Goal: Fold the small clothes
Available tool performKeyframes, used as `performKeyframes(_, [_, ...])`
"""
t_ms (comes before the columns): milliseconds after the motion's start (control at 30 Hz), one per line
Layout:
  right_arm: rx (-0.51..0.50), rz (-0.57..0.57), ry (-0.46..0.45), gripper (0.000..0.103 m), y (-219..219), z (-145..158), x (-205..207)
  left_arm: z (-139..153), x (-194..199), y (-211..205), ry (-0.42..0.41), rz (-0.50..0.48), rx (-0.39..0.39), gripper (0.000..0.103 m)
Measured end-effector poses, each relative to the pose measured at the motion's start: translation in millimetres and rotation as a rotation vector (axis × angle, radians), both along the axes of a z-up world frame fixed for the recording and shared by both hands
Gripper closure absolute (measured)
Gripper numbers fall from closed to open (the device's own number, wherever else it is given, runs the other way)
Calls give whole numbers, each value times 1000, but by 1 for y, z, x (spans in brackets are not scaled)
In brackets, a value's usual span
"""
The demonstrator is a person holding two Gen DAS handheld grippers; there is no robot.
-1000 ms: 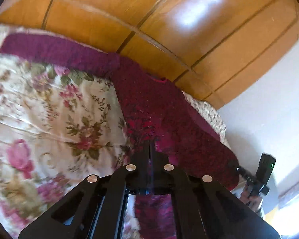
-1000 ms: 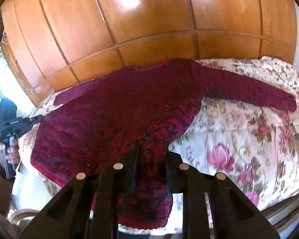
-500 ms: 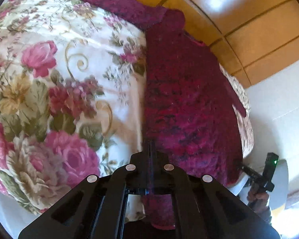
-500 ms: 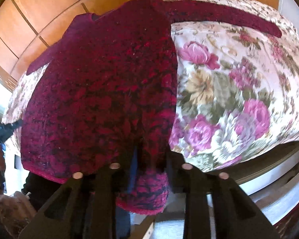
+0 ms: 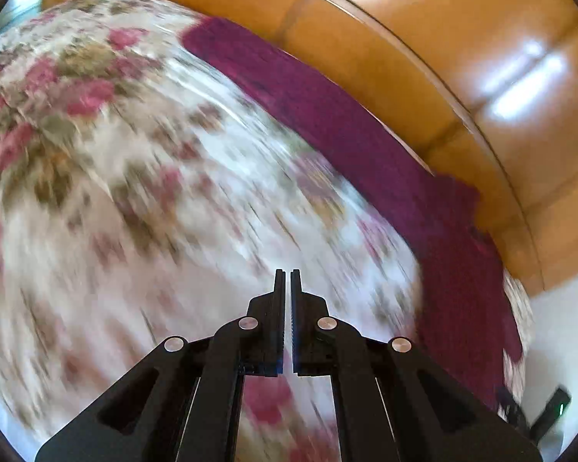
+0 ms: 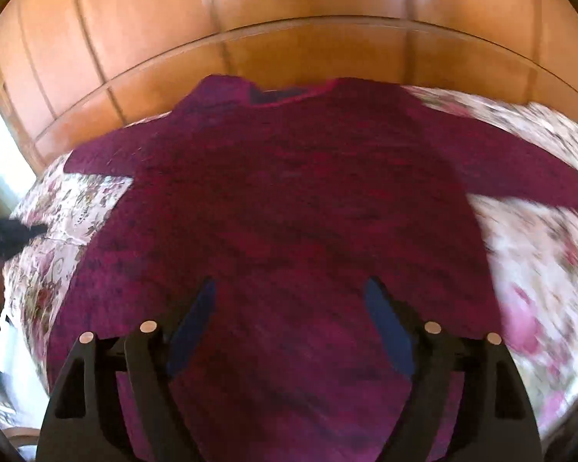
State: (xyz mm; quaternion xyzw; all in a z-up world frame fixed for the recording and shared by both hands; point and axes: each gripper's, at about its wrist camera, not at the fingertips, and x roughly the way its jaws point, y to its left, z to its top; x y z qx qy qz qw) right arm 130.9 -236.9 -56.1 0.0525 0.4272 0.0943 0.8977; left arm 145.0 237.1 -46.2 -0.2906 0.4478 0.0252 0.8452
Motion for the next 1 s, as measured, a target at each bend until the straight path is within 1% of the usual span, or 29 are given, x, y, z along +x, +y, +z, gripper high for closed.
performKeyframes(33, [-4, 17, -3, 22, 9, -4, 8, -1, 11, 13, 9, 21, -3, 103])
performKeyframes(67, [-32, 34, -12, 21, 23, -9, 19, -2, 22, 20, 18, 37, -1, 103])
performKeyframes(100, [-61, 38, -17, 21, 32, -16, 23, -4, 34, 30, 30, 68, 4, 103])
performKeyframes(167, [-115, 49, -18, 19, 46, -30, 31, -6, 54, 44, 35, 93, -2, 103])
performKeyframes(233, [-150, 42, -38, 10, 59, -42, 37, -9, 75, 59, 44, 138, 8, 103])
performKeyframes(267, [-157, 38, -51, 9, 59, -46, 36, -10, 83, 64, 38, 152, 7, 103])
performKeyframes(300, [-153, 34, -61, 7, 56, -48, 33, -11, 92, 70, 35, 164, 8, 99])
performKeyframes(333, [-145, 32, -64, 7, 58, -46, 31, -11, 98, 73, 34, 176, 10, 70])
performKeyframes(367, [-127, 29, -59, 6, 54, -48, 32, -12, 105, 78, 24, 204, 10, 49])
performKeyframes(400, [-119, 28, -55, 5, 56, -48, 34, -11, 109, 83, 2, 245, 10, 25])
performKeyframes(433, [-112, 27, -51, 4, 56, -49, 36, -10, 113, 87, -28, 285, 10, 25])
performKeyframes(533, [-123, 26, -52, 3, 56, -49, 37, -13, 131, 94, -28, 290, -27, 25])
performKeyframes(633, [-120, 25, -51, 2, 56, -49, 38, -14, 148, 100, -33, 304, -42, 25])
performKeyframes(700, [-119, 24, -54, 2, 56, -50, 37, -13, 157, 106, -39, 324, -39, 25])
performKeyframes(767, [-120, 23, -55, 2, 56, -50, 38, -21, 173, 121, -29, 350, -41, 35])
performKeyframes(800, [-121, 23, -55, 2, 57, -51, 38, -22, 177, 124, -23, 363, -47, 47])
performKeyframes(833, [-122, 22, -56, 2, 57, -51, 38, -24, 179, 125, -20, 370, -51, 66])
performKeyframes(900, [-122, 21, -56, 2, 57, -51, 38, -23, 183, 127, -19, 365, -57, 87])
performKeyframes(933, [-122, 22, -56, 2, 57, -50, 38, -19, 179, 128, -37, 375, -63, 91])
performKeyframes(1000, [-122, 22, -57, 2, 57, -51, 38, -12, 169, 128, -74, 394, -52, 93])
